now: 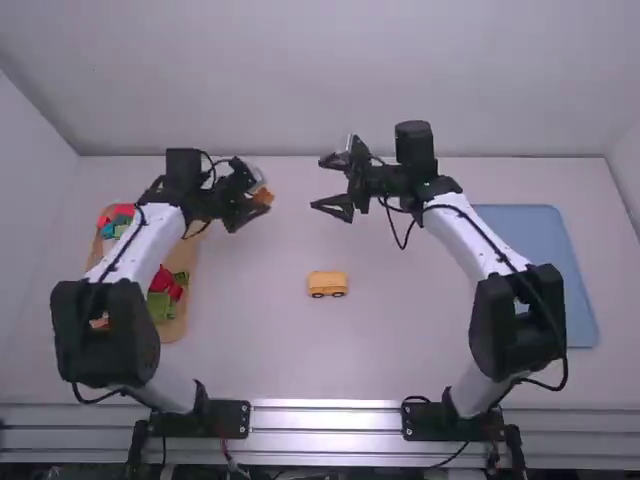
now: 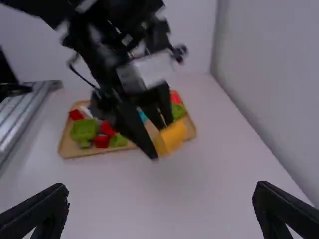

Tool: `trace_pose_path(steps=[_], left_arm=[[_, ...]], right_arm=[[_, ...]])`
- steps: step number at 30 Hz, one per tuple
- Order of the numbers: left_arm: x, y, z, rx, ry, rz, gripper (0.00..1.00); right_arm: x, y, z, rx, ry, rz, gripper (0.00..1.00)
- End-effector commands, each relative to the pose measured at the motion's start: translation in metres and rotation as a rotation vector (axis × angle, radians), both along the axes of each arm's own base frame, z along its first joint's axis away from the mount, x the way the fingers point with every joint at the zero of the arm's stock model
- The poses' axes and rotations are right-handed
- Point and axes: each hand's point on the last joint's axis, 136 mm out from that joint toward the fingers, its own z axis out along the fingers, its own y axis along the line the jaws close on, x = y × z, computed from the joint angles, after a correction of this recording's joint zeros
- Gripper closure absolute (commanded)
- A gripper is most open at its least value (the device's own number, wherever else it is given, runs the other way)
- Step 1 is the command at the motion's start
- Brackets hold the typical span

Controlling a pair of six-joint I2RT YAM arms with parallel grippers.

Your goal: Assemble lego blocks to make yellow taxi

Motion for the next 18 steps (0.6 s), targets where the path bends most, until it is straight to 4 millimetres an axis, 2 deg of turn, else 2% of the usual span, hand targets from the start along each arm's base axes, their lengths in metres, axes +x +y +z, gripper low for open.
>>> trace_pose_path(steps=[1, 5, 10, 13, 18], left_arm=[[-0.021, -0.037, 0.014, -0.184, 0.028, -0.114, 0.98], [-0.034, -0.066, 0.024, -0.309, -0.029, -0.240, 0.98], [-0.038, -0.080, 0.035, -0.404, -0.057, -0.285, 0.98], [-0.034, -0.087, 0.044, -0.449, -0.065, -0.276, 0.98], [-0.050, -0.101, 0.059, -0.498, -0.137, -0.398, 0.98]], right_arm=[[-0.015, 0.004, 0.013, 0.065, -0.027, 0.122, 0.01], [-0.026, 0.005, 0.014, 0.116, -0.004, 0.211, 0.01], [-0.032, 0.006, 0.015, 0.129, 0.010, 0.241, 0.04], [-0.036, 0.014, 0.014, 0.123, 0.005, 0.250, 0.05], [-0.035, 0.019, 0.011, 0.104, 0.007, 0.235, 0.18]])
